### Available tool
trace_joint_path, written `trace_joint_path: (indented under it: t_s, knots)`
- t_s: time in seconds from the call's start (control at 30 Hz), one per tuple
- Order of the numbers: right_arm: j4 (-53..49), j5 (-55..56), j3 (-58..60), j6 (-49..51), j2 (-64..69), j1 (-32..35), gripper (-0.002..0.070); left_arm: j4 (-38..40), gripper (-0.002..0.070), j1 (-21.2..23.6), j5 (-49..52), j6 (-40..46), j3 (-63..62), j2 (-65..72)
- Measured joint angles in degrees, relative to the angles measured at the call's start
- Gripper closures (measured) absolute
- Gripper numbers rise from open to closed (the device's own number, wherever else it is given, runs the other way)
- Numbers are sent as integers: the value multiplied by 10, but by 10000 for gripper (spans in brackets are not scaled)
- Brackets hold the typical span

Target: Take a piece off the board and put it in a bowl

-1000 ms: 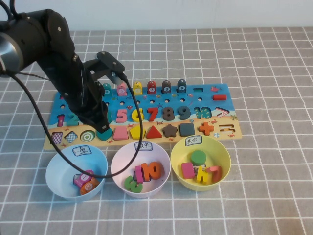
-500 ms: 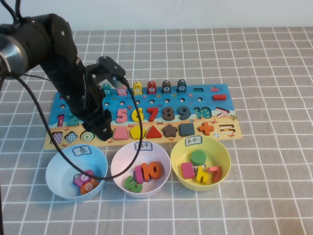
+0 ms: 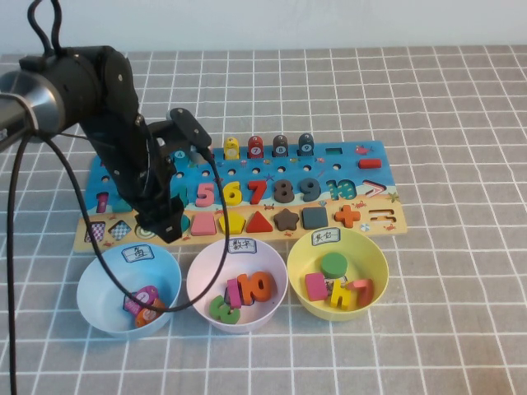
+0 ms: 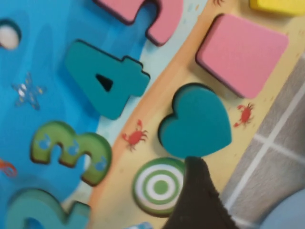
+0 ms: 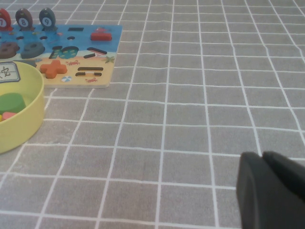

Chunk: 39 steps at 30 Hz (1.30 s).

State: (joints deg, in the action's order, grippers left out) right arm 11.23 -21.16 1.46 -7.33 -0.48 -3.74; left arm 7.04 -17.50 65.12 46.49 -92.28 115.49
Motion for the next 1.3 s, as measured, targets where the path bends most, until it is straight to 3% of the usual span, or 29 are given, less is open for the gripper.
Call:
trace_joint_path:
  t_s: [0.23,0.4,1.3]
  knots:
    - [0,0,0,0,0,0,694,-11,267,0,-1,187,0,0]
    - [0,0,0,0,0,0,694,-11,267,0,-4,273,0,0]
    - [0,0,0,0,0,0,694,14,266,0,-22,322,0,11]
